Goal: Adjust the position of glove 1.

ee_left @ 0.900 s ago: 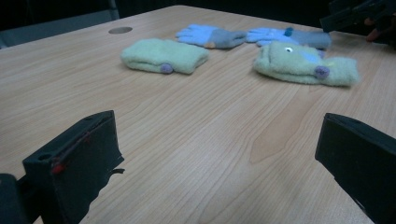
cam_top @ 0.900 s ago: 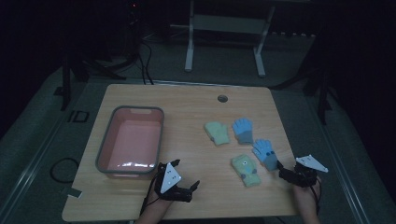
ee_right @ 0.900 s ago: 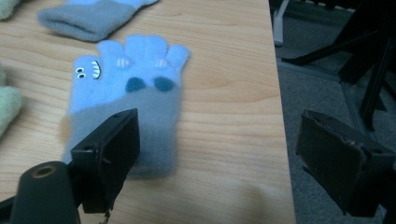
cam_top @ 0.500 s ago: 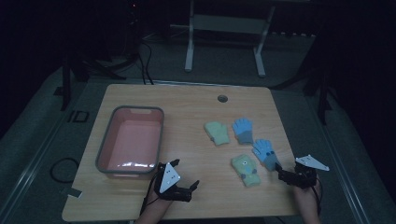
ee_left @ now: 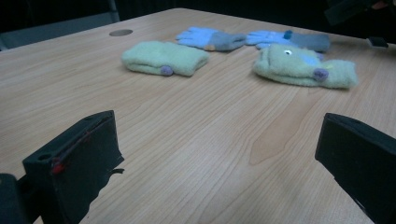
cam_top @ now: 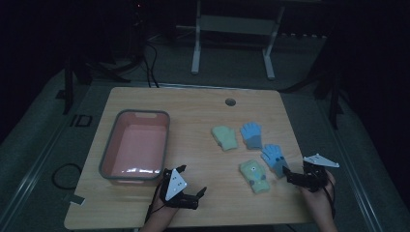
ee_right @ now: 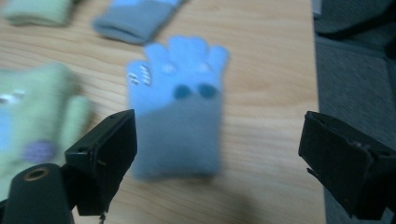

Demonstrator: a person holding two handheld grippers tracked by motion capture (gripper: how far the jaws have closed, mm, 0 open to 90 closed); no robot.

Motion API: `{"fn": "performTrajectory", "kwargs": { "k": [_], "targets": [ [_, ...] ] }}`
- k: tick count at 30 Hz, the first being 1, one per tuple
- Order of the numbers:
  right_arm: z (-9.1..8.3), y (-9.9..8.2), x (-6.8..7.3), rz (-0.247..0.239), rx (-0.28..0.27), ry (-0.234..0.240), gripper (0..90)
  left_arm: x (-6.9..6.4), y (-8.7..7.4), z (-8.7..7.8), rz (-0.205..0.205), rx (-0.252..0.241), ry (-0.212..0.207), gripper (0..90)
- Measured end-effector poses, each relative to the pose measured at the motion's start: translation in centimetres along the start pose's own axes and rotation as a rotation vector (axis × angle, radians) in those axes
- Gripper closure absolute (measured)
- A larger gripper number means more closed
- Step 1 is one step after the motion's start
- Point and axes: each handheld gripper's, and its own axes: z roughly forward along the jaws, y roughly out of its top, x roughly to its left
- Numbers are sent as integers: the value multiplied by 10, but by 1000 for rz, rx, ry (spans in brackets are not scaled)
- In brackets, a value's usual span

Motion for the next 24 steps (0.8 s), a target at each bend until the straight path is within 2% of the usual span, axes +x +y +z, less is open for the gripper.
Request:
{"fn": "performTrajectory", "kwargs": {
  "k": [4, 9, 15, 24],
  "targets": [
    [-4, 11, 5, -8, -27, 2, 99, 0, 0, 0, 0, -2, -2, 0],
    [-5, 26, 8, -28, -22, 26, 99, 0, 0, 0, 1, -3, -5, 0],
    [-9, 47, 12, -45, -45, 38, 103, 0, 0, 0, -3, -3, -9, 0],
    [-6, 68, 23, -84, -54, 59, 103, 0, 0, 0, -1, -5, -11, 0]
  ]
}}
